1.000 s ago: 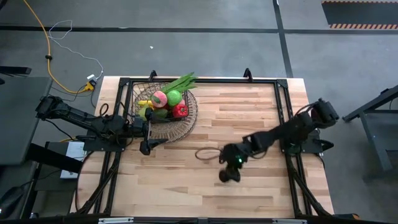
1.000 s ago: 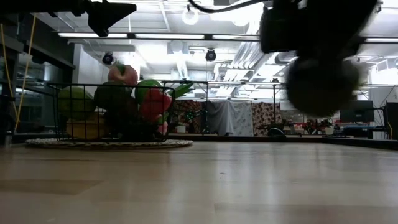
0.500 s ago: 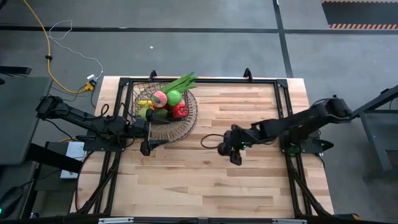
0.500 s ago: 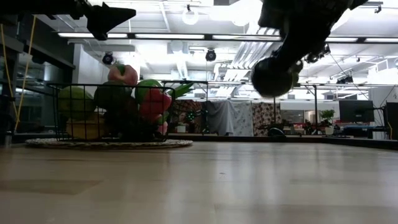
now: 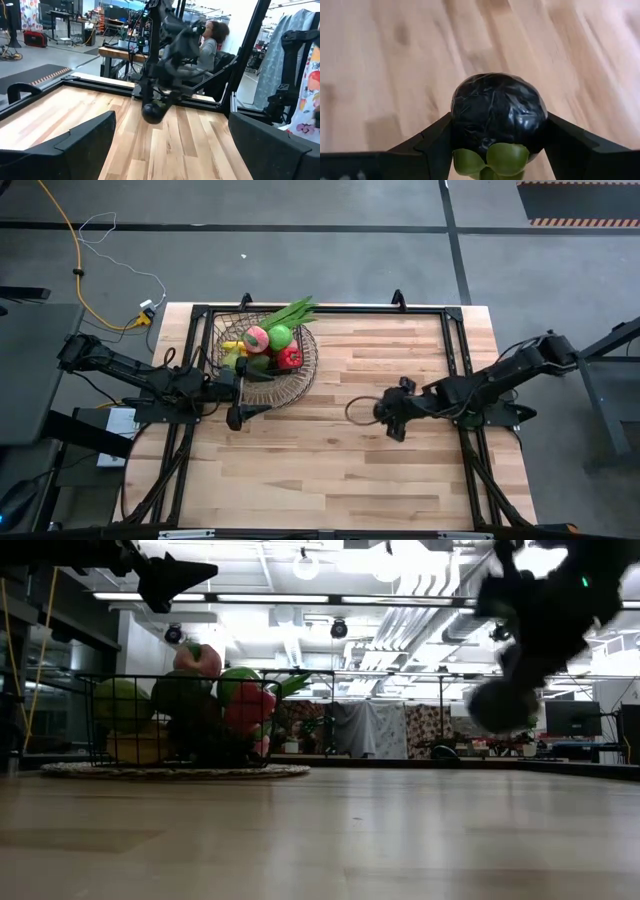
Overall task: Build produce basket
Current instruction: Put the black mangosteen into the wire basket
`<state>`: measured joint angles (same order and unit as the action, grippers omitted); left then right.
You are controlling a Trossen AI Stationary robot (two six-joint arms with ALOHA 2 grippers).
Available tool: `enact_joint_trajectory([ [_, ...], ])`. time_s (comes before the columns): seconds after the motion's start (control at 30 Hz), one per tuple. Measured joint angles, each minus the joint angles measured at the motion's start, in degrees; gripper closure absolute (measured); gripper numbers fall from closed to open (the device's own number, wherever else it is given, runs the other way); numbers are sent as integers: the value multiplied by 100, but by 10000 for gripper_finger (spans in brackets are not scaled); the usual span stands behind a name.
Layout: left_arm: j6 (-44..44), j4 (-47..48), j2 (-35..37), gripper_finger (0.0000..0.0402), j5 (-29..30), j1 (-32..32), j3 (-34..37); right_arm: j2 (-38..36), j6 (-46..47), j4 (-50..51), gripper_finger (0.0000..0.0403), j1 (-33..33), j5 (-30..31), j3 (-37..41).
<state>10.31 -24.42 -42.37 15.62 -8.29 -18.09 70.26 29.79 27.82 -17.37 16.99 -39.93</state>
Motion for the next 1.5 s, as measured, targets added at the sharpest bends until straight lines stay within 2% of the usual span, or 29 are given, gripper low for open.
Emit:
enact_joint_trajectory([
  [0.1,4,0,0,25,0,0,0,-453,480,-321,160,170,-198,699],
  [0.2,-21,-25,0,25,0,0,-1,-976,516,-1066,160,306,-223,1243],
  [0.33,-42,-175,0,25,0,0,-2,-1570,-453,-2704,160,593,-139,1673],
  [0.47,-95,-258,0,25,17,0,-2,-1823,-1526,-4201,160,992,-106,1814],
  [0.63,-243,-250,0,25,151,1,-1,-1777,-2454,-5273,160,1397,-573,1826],
  [0.8,-285,-316,0,25,153,2,0,-1775,-2645,-5301,160,1588,-675,1826],
  [1.5,-347,-540,0,25,308,3,-2,-1774,-2676,-5291,160,1590,-699,1828],
])
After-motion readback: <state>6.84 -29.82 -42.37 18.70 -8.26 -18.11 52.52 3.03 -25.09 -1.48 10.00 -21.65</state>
